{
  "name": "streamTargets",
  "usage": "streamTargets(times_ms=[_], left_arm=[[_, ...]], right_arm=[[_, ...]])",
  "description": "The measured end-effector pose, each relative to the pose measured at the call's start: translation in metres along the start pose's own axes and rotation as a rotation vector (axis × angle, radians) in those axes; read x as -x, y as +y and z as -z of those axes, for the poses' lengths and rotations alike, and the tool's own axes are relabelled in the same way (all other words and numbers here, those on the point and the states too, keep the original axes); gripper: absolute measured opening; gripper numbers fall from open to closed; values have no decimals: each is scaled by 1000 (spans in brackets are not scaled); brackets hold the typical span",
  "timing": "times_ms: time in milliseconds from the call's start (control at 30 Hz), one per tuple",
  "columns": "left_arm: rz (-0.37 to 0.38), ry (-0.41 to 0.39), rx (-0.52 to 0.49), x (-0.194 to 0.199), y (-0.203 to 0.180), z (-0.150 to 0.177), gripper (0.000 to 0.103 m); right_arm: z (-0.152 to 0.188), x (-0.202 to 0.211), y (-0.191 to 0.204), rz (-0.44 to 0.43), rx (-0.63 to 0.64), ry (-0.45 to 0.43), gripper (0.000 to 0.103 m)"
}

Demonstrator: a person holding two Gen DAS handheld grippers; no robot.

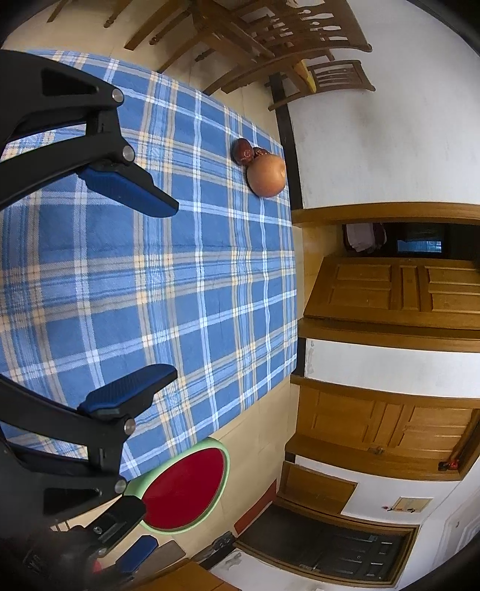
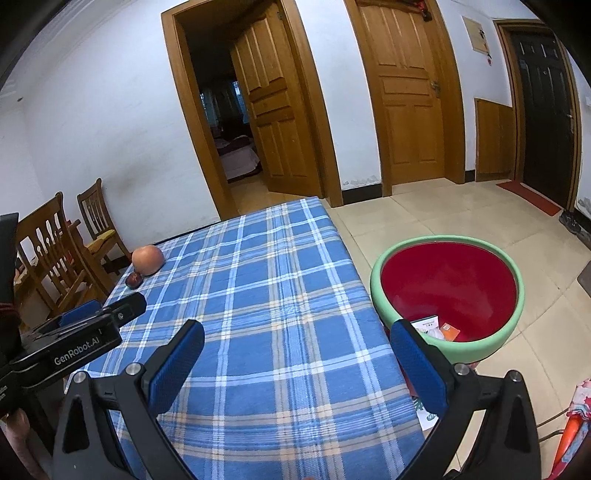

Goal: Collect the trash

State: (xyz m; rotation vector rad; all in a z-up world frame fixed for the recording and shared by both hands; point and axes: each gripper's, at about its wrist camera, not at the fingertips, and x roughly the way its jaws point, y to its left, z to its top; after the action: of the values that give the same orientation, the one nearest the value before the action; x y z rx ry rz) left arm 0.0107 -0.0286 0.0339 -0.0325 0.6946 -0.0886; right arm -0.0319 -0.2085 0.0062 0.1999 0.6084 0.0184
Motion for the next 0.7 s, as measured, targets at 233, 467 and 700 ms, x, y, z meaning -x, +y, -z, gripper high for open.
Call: streamTargets(times_ms=[233,467,700], left_arm=[[-9,0,17,0,3,3,81],[-13,-10,37,3,8,3,81],[-15,-12,46,3,11,4,81]], right_arm=[[0,0,2,1,3,-1,103],[2,0,3,2,3,2,103],[2,0,3,2,4,2,103]])
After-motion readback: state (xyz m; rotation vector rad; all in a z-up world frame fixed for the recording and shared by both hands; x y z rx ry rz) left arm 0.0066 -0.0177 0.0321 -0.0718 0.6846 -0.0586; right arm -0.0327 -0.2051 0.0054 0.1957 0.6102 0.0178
